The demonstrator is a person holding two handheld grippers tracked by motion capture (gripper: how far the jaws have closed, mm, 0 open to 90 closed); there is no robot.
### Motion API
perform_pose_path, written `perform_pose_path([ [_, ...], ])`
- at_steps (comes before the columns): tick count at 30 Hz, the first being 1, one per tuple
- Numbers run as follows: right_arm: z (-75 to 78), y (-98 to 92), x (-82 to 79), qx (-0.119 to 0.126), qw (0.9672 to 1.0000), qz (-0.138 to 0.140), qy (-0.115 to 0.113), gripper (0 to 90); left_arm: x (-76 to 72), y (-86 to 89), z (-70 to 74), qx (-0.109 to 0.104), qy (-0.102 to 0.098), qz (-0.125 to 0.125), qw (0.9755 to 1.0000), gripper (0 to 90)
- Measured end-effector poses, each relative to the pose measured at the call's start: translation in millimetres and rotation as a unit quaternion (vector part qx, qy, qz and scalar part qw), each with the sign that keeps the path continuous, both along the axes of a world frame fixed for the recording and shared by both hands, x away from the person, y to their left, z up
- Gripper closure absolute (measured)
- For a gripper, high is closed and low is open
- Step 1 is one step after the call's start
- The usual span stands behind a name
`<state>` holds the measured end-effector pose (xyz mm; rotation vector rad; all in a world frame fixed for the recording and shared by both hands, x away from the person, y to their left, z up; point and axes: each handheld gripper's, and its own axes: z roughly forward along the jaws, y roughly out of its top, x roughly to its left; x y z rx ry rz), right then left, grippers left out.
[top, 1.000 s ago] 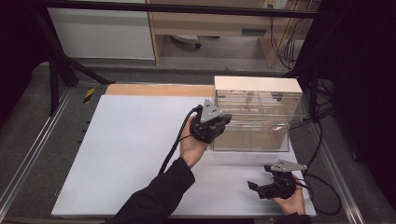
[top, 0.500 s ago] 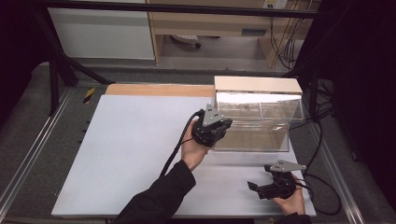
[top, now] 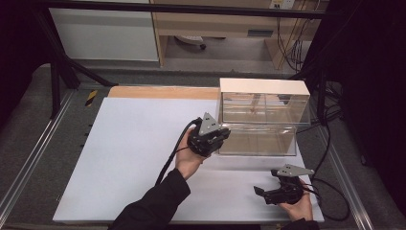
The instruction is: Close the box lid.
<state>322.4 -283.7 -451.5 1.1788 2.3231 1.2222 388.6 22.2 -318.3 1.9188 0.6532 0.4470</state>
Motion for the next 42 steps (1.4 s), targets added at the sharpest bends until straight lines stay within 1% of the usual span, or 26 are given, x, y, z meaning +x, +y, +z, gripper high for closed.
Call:
perform_pose_path([
  [6, 0.0, 0.1, -0.1, 0.0, 1.0, -0.001, -0.001, 0.7, -2.3, 29.2, -5.0, 0.022, 0.005, 0.018, 0.9996, 70.1],
  [8, 0.0, 0.2, -0.2, 0.0, 1.0, -0.002, -0.001, 0.7, -1.9, 40.5, -7.6, 0.025, 0.007, 0.023, 0.9994, 65.0],
  [10, -0.2, 0.4, -0.3, 0.0, 1.0, -0.002, -0.001, 0.6, -0.6, 51.8, -10.3, 0.027, 0.019, 0.029, 0.9991, 57.6],
  [12, -0.4, 0.6, 0.0, -0.001, 1.0, -0.001, 0.0, 0.6, -0.3, 62.8, -13.7, 0.032, 0.023, 0.035, 0.9986, 51.1],
  [15, -0.5, 0.5, 0.1, -0.001, 1.0, -0.002, 0.0, 0.6, -0.2, 78.6, -19.7, 0.035, 0.033, 0.042, 0.998, 44.0],
  [18, -0.2, 0.4, 0.0, 0.0, 1.0, -0.003, 0.0, 0.6, -2.0, 94.2, -27.9, 0.035, 0.036, 0.052, 0.9973, 36.8],
  [20, 0.0, 0.1, 0.1, 0.0, 1.0, -0.003, -0.003, 0.6, -2.7, 104.0, -34.0, 0.038, 0.043, 0.061, 0.9965, 31.4],
  [23, 0.0, 0.2, 0.0, 0.0, 1.0, -0.004, -0.002, 0.6, -6.3, 119.6, -44.1, 0.041, 0.049, 0.068, 0.9957, 23.9],
  [28, -0.1, -0.1, 0.4, -0.003, 1.0, -0.004, -0.002, 0.5, -15.3, 146.8, -62.5, 0.048, 0.062, 0.087, 0.9932, 12.2],
  [31, -0.2, 0.1, 0.2, -0.003, 1.0, -0.004, 0.0, 0.5, -21.2, 163.9, -74.0, 0.055, 0.072, 0.102, 0.9907, 7.8],
  [32, -0.3, 0.0, 0.5, -0.005, 1.0, -0.004, -0.001, 0.4, -22.7, 167.8, -76.1, 0.055, 0.074, 0.105, 0.9902, 7.3],
  [33, -0.3, 0.0, 0.5, -0.005, 1.0, -0.004, -0.001, 0.4, -24.8, 173.5, -78.9, 0.059, 0.08, 0.107, 0.9893, 7.3],
  [35, -0.5, 0.3, 0.5, -0.004, 1.0, -0.005, -0.001, 0.5, -27.9, 180.6, -82.5, 0.062, 0.085, 0.108, 0.9886, 6.3],
  [39, -0.1, -0.4, 0.5, -0.005, 1.0, -0.004, -0.003, 0.4, -36.8, 195.8, -88.9, 0.062, 0.092, 0.104, 0.9884, 5.6],
  [42, 0.5, -0.8, 0.0, -0.002, 1.0, -0.007, -0.003, 0.4, -42.9, 206.8, -97.0, 0.074, 0.1, 0.098, 0.9874, 4.4],
])
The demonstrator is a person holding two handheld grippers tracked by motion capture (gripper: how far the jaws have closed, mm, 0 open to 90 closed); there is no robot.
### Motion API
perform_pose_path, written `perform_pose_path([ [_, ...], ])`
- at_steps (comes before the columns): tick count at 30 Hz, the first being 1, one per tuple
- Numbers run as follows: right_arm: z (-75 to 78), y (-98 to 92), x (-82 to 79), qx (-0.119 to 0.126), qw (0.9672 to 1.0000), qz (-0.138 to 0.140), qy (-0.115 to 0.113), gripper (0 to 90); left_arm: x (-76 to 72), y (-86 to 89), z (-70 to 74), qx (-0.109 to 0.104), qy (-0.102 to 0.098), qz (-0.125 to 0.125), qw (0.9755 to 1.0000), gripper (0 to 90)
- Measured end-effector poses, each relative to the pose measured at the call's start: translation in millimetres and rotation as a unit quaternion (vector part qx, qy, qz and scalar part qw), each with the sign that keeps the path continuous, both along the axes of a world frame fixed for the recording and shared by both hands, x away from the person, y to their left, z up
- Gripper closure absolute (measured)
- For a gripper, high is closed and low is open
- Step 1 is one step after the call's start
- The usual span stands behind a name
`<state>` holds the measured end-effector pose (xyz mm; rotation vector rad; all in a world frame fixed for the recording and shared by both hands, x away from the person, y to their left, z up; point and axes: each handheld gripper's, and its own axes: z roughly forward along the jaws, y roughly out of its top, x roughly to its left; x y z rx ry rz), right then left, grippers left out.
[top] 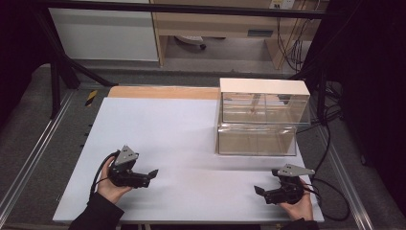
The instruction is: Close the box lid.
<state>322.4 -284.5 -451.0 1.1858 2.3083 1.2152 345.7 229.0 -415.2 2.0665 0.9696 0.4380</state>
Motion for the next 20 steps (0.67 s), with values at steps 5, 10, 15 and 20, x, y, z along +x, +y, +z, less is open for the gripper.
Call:
perform_pose_path([
  [5, -0.4, -0.2, 0.0, 0.001, 1.0, -0.001, 0.003, 0.4, -7.9, 19.1, -13.9, -0.001, 0.015, 0.013, 0.9998, 3.4],
  [10, -1.3, -1.2, -0.7, 0.005, 1.0, -0.003, 0.005, 0.4, -17.6, 35.3, -26.0, -0.004, 0.018, 0.028, 0.9994, 4.2],
  [15, -1.0, -2.1, -1.6, 0.004, 1.0, -0.002, 0.003, 0.5, -21.2, 45.0, -29.3, -0.007, 0.018, 0.041, 0.999, 3.7],
  [20, -2.3, -2.9, -1.6, 0.005, 1.0, -0.005, 0.006, 0.6, -21.4, 44.7, -29.9, -0.007, 0.02, 0.033, 0.9993, 3.7],
])
